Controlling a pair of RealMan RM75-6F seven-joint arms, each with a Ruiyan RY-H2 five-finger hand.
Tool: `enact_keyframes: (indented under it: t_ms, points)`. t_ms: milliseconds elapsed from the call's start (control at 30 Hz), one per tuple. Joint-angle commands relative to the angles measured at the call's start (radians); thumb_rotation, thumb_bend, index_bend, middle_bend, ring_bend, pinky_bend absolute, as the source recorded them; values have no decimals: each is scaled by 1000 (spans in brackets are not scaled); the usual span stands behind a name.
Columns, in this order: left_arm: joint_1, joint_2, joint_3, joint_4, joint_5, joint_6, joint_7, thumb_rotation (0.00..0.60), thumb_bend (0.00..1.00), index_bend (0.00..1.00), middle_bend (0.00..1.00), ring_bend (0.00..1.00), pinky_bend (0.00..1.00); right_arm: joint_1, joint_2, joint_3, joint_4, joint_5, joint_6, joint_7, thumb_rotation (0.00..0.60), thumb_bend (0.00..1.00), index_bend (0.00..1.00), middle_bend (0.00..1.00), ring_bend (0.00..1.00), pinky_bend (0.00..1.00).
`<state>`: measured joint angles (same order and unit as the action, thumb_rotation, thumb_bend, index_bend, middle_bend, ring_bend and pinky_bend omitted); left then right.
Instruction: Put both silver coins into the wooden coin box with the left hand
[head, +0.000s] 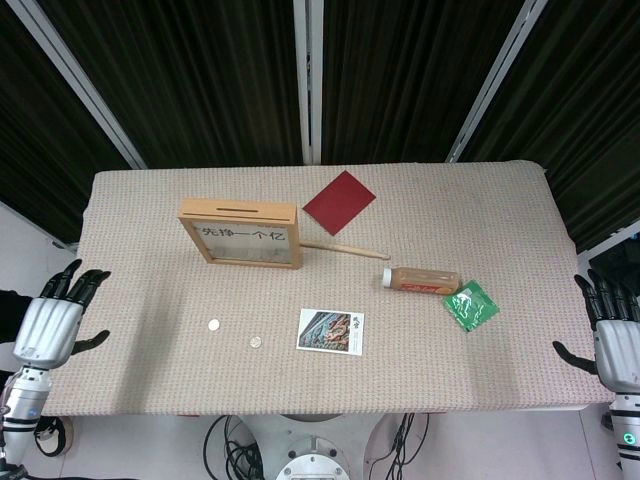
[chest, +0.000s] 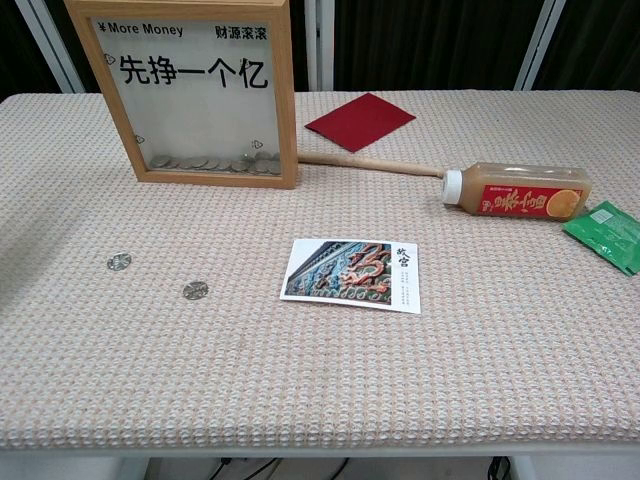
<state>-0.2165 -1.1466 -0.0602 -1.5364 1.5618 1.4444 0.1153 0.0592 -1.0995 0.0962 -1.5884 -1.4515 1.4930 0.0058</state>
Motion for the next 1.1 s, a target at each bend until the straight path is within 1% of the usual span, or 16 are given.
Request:
enact_keyframes:
  t_ms: [33,267,533,633,767,933,1100]
  points:
    - [-1,-1,0,2,3,3,0,600,30,152,160,28,203,-1,0,0,1,0,0,1,600,81,0,0,0,0]
    - [-3,-3,13,1,28,7,9,600,32,152,158,45,206,-5,-2,-2,6,-2,6,10,600,81,0,0,0,0]
    - [-26,-21,35,-9,85,-10,-31,600,43,152,159,76,241,-12,8,2,-4,-1,20,16,600,82,0,0,0,0]
    - [-39,-46,41,-4,108,-15,-46,600,44,155,168,95,254,-12,11,3,-9,1,19,14,600,82,0,0,0,0]
    - [-64,-99,52,14,122,-54,-45,600,46,164,171,102,261,-13,14,3,-13,-2,21,15,600,82,0,0,0,0]
    - [-97,-171,59,42,116,-118,-28,600,46,168,171,103,261,-12,13,-1,-9,-6,16,17,600,82,0,0,0,0]
    - [-132,-252,48,92,93,-171,-20,600,56,191,171,102,256,-14,17,-2,-4,-6,14,29,600,82,0,0,0,0]
